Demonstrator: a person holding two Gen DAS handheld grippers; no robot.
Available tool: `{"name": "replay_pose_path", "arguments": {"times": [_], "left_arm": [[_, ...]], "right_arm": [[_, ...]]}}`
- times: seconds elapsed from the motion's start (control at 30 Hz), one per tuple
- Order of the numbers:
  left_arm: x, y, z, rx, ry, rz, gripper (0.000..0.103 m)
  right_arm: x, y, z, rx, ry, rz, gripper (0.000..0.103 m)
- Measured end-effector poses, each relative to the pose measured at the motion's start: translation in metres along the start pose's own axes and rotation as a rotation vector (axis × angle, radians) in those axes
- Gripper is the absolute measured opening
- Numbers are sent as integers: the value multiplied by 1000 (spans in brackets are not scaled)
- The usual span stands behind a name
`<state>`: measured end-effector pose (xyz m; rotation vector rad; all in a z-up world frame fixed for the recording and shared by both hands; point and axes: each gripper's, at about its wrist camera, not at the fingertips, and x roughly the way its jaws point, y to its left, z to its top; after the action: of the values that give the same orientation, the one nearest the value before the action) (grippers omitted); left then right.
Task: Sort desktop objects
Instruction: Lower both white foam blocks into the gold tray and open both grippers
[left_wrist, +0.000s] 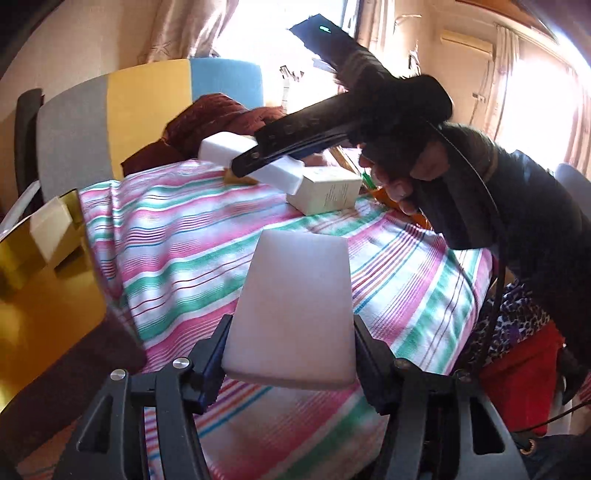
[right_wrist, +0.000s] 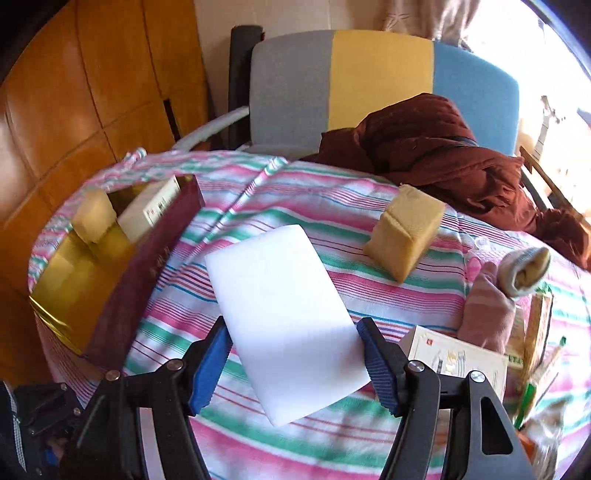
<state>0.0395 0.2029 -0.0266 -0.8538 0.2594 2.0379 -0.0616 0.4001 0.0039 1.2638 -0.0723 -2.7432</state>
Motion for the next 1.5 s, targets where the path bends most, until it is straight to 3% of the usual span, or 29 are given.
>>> {"name": "replay_pose_path", "arguments": {"times": [0.17,0.3,0.57,0.73,0.97,1.2,1.3,1.4,1.5], "left_arm": [[-46,25,-4,-101,-50,41,61],[-74,62,-6,-212,-89,137,61],[-109,136,-14,-375,-158,357,62],[-128,172,-30,-456,-186,434,62],[-133,206,-36,-486,-183,465,62],[-113,231,-20,-513,-134,423,62],[-102,239,-10,-518,-84,391,62],[-91,245,-1,-535,-48,341,62],[-81,249,10,-525,-26,352,62]], "right_arm": [[-20,13,-4,77,-58,41,70],[-22,41,-8,86,-75,79,70],[-1,117,0,78,-51,169,70],[20,161,12,55,-4,137,70],[53,208,24,11,69,14,71],[89,220,33,11,150,-82,72],[94,221,38,12,141,-120,73],[95,224,37,-2,144,-123,75],[94,224,37,-11,140,-120,77]]}}
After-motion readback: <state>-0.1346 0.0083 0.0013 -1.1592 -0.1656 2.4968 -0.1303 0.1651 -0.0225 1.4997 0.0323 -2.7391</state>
